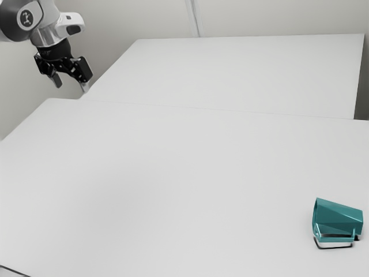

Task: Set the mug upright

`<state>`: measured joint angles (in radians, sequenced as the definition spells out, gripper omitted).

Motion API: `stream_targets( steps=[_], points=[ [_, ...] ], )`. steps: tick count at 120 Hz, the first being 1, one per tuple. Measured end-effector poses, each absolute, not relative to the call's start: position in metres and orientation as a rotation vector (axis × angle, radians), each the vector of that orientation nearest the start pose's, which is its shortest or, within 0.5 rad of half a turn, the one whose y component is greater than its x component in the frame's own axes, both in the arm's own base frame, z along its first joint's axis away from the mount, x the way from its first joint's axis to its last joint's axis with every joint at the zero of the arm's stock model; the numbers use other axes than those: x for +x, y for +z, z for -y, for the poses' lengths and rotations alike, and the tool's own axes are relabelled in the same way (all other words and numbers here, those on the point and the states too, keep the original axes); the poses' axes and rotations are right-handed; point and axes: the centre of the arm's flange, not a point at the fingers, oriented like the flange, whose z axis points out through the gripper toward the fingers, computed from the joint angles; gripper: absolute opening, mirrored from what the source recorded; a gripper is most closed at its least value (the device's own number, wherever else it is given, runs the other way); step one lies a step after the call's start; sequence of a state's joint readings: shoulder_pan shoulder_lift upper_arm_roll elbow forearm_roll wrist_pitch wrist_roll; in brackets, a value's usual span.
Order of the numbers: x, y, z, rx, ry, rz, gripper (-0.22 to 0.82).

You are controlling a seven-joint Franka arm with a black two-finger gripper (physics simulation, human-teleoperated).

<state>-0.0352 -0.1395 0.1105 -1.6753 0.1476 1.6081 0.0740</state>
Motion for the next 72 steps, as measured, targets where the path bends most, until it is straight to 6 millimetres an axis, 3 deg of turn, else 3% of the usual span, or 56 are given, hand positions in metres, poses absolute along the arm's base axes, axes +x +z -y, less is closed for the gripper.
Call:
stream_targets(
  steps=[33,43,56,72],
  points=[
    [0.513,0.65,-0.062,-2.998,-0.104,-0.035,0.6],
    [0.519,0.643,-0.053,-3.03,-0.107,-0.06,0.6],
    [0.533,0.61,-0.033,-3.151,-0.075,-0.07,0.6],
    [0.55,0.548,0.004,-3.33,-0.005,-0.048,0.6]
  ],
)
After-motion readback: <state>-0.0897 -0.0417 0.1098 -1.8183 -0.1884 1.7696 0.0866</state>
